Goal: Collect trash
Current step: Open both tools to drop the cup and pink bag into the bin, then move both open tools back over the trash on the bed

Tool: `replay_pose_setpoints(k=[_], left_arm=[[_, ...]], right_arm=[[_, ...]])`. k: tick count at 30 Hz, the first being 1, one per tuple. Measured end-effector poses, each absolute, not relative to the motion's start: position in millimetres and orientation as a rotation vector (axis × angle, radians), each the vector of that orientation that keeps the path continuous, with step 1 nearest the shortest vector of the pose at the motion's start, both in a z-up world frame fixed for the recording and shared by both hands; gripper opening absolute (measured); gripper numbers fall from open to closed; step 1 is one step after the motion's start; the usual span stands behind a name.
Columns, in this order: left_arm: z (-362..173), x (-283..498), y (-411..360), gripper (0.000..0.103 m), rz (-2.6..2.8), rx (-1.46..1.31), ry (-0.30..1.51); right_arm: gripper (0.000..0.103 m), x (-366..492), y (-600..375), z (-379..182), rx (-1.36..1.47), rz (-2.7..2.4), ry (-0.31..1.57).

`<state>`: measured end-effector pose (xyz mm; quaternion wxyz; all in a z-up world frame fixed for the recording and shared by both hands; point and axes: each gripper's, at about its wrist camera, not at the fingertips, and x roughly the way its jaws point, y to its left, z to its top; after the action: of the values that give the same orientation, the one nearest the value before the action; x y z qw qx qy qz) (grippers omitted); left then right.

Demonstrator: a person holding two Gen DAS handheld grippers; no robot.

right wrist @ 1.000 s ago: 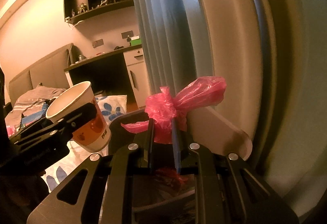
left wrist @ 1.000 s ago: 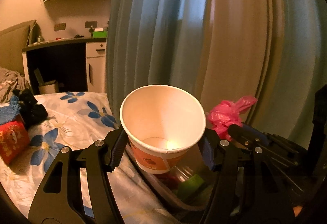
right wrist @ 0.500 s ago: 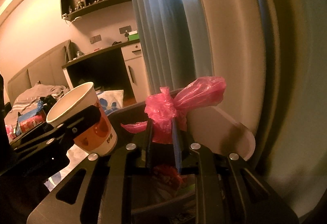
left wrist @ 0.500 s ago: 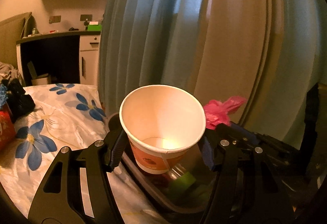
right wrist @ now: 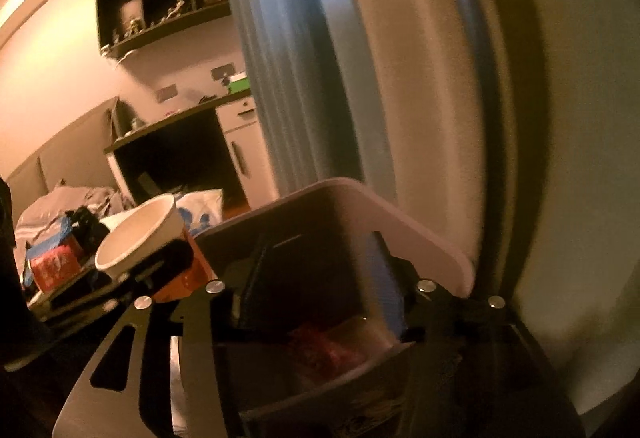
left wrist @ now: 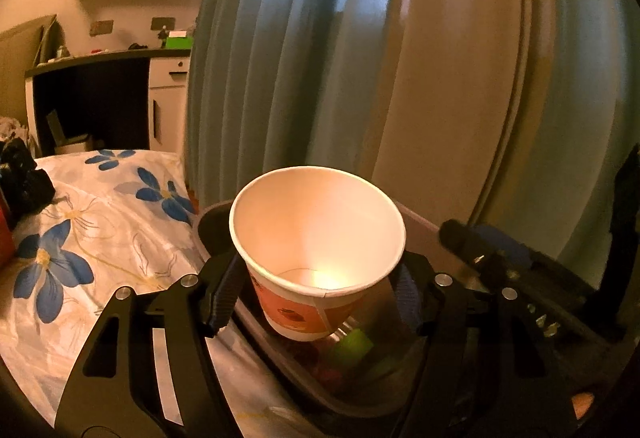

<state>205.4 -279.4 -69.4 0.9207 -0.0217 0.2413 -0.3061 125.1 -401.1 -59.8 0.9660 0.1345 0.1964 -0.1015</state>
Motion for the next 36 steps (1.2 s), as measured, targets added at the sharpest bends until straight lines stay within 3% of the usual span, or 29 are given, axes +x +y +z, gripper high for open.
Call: replay_pose_setpoints(k=[4,8,12,17,23,36], left_arm=[[-70.8,205.2,-276.8,0.087,-0.622,-0.059,0.504],[-69.5,200.6,-271.3,0.094,-0.609,-0.063,0.500],[-67.4,192.7,-258.5,0.095,-0.565,-0.059,0.500],[-61.9,179.2,-228.6,0.096,-0.462,-0.056,0.502],[-55.0,159.0,-184.4,0.096,-0.339,-0.052,0.478],[-49.0,114.1,-50.8,0.096,-0.043,-0.097,0.423]], right_arm=[[0.053,119.0,-406.2,-58.4,0.294,-0.223,0.389],[0.054,111.9,-403.2,-55.7,0.291,-0.228,0.377],[0.054,102.0,-391.7,-47.6,0.264,-0.218,0.348],[0.071,87.4,-371.0,-37.9,0.224,-0.199,0.300],[0.080,76.5,-342.6,-28.7,0.200,-0.136,0.265],[0.082,76.7,-267.5,-23.7,0.163,0.034,0.286]])
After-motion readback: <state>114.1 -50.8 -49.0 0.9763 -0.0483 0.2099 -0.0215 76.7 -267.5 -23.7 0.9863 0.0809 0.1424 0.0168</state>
